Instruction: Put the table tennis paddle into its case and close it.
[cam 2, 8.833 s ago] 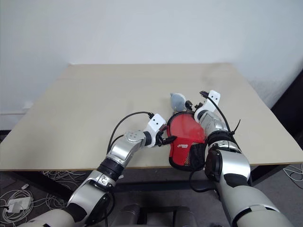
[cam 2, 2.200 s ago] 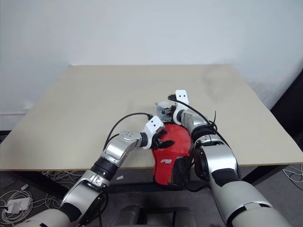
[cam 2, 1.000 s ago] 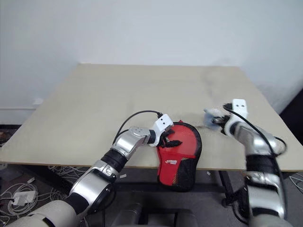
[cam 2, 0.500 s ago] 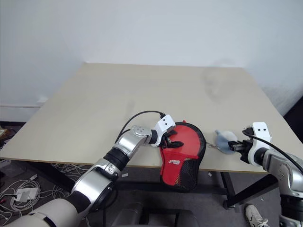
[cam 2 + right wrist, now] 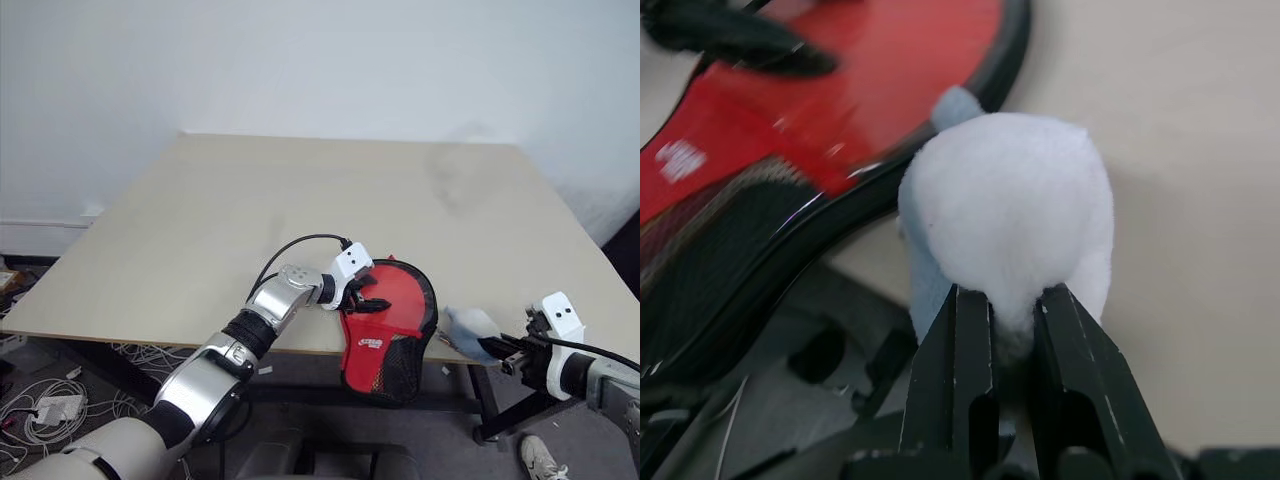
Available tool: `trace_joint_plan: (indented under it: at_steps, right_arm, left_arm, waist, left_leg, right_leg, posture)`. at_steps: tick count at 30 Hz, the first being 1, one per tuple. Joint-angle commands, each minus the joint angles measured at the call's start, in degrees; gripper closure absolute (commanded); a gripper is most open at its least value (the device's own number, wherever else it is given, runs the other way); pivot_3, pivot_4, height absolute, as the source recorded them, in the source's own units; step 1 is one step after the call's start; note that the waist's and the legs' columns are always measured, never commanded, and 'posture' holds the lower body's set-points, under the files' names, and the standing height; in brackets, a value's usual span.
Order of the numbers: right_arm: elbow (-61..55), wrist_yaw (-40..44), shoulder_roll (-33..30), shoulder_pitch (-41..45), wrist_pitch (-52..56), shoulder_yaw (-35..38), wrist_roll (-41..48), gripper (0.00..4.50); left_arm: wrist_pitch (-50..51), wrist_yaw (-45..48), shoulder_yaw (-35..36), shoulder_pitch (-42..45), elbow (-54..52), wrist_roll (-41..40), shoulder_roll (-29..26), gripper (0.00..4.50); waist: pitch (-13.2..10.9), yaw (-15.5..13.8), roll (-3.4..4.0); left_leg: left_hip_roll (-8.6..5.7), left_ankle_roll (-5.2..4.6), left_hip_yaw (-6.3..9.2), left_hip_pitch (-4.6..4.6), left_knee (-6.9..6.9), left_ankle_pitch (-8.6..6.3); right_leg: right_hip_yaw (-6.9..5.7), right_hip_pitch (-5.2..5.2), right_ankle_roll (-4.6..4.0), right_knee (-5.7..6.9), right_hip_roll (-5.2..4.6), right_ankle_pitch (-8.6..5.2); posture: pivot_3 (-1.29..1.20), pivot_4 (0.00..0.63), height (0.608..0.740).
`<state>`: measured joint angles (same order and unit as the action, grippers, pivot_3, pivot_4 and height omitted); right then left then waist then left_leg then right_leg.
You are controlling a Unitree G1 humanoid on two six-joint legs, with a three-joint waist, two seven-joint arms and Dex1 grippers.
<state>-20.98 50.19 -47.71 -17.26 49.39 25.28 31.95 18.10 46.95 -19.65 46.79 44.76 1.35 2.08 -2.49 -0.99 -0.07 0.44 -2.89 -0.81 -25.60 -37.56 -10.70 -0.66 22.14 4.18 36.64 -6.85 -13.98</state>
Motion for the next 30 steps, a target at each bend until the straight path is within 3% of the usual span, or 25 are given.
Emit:
trace_joint_plan:
  at_steps: [1,18,30]
  right_arm:
    - [-2.9,4.6,-2.8,-3.3,-2.7,1.2,0.5,4.48]
    - [-6.5,13.9,-6.9,-16.1,-11.3,-2.9,-1.6,4.48]
    - [-13.4,17.6,-3.4,-26.2,-12.6,5.9,4.4,4.48]
  left_arm:
    - [0.9,-0.1,-0.5,0.0,2.6,1.5,-0.4,1.11]
    - [0.1,-0.8,0.6,0.6,3.8,1.3,-0.4,1.11]
    - [-0.5,-1.0,0.4,0.7,4.4,1.5,-0.2,1.11]
  waist:
    - [0.0,0.0,-0.01]
    - [0.0,-1.2,-0.06]
    - [0.0,-1.2,-0.07]
  left_leg:
    - [-0.03,-0.04,0.0,0.0,-0.03,-0.03]
    - [-0.08,-0.2,-0.01,-0.01,-0.08,-0.17]
    - [0.04,-0.22,0.04,0.01,-0.2,-0.22]
  right_leg:
    - [-0.01,-0.03,0.07,0.0,-0.04,-0.04]
    - [-0.07,-0.15,0.35,-0.17,-0.13,-0.21]
    - [-0.15,-0.22,0.39,-0.19,-0.19,-0.19]
  posture:
    - [0.0,0.0,0.716]
    - [0.0,0.0,0.716]
    - [0.0,0.0,0.716]
